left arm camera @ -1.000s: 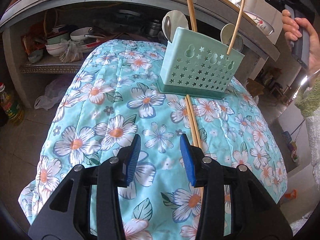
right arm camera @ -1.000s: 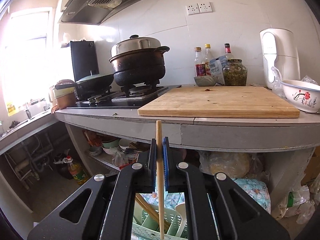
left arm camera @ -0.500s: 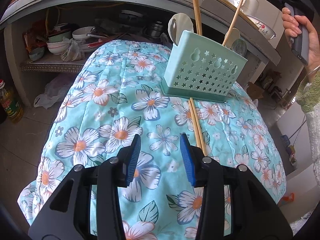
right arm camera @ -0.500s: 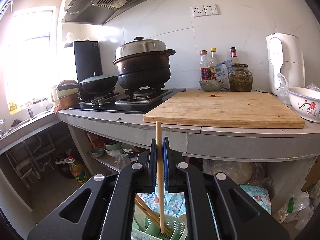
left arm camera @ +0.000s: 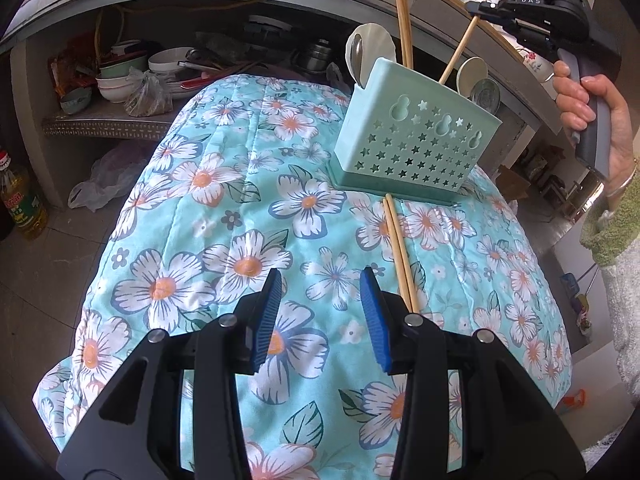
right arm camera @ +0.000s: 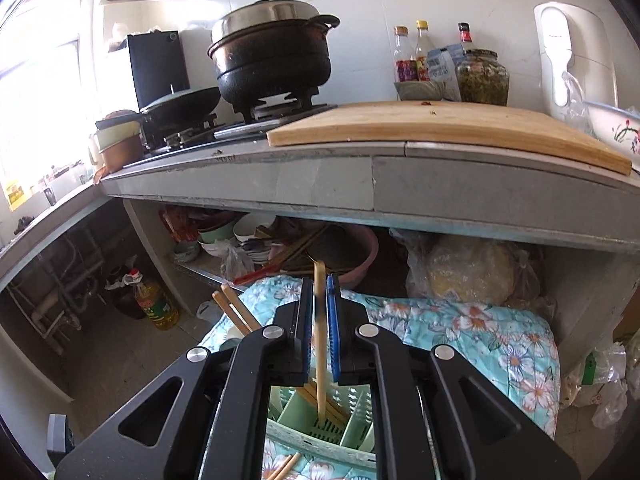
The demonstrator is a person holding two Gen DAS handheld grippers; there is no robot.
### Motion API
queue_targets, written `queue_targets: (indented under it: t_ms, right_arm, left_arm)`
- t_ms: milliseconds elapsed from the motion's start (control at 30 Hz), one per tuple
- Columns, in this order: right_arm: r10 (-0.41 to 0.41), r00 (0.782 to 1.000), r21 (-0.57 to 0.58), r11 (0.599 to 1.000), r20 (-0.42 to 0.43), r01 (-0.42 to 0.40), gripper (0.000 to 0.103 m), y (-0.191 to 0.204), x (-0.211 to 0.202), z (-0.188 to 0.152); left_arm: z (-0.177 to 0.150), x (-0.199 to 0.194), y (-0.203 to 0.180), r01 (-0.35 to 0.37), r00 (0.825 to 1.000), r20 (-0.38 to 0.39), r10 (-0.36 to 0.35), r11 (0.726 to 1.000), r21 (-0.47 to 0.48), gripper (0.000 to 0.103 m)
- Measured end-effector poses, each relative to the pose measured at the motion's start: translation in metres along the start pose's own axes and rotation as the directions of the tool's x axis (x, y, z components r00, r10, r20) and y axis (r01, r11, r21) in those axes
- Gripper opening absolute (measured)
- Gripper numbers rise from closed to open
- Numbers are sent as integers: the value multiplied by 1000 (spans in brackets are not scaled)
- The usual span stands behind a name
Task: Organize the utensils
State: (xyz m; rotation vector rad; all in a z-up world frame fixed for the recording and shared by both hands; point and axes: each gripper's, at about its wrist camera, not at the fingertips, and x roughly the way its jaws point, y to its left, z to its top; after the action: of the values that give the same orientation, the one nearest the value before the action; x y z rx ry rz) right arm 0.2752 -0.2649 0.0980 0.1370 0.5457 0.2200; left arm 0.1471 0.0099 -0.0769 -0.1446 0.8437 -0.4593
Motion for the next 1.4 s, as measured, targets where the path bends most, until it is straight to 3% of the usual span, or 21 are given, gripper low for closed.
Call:
queue_targets:
  t_ms: [67, 233, 500, 667, 733, 867, 967, 1067, 1167, 1400]
  right_arm:
    - [-4, 1000, 31, 1000, -3, 4, 28, -8, -3, -4]
    - [-3, 999, 83, 997, 36, 0, 40, -23, -25, -10]
    - [83, 994, 162, 982, 75, -94, 42, -28, -81, -47]
    - [172, 982, 242, 959, -72, -150, 42, -19, -74, -108]
    - [218, 963, 290, 943, -160, -165, 42, -13, -60, -139]
    - [310, 891, 406, 899, -332, -161, 42, 2, -22, -205]
    - [412, 832, 514, 837, -371, -186, 40, 9, -1, -239]
    - [470, 793, 567, 800, -388, -197, 33, 19, 14, -259]
    - [490, 777, 587, 786, -396, -196, 28, 26, 24, -269]
    - [484, 773, 594, 785, -410, -177, 16, 33, 40, -277]
  left_arm:
    - [0, 1, 0, 1, 1000, -3, -1, 1000, 0, 39]
    - [-1, 2, -1, 4, 1000, -9, -4, 1000, -2, 39]
    - [-2, 5, -8, 15, 1000, -21, -15, 1000, 12, 39]
    - [-5, 8, -8, 17, 999, -34, -17, 1000, 16, 39]
    - [-6, 8, -8, 15, 999, -40, -14, 1000, 14, 39]
    - [-7, 9, -5, 2, 999, -50, -2, 1000, 7, 39]
    - [-7, 8, -1, -3, 999, -53, 2, 1000, -4, 39]
    - [-7, 6, 2, -5, 998, -55, 4, 1000, -11, 39]
    - [-8, 4, 3, -7, 998, -57, 6, 1000, -13, 39]
    - [-7, 4, 2, -8, 998, -61, 7, 1000, -15, 39]
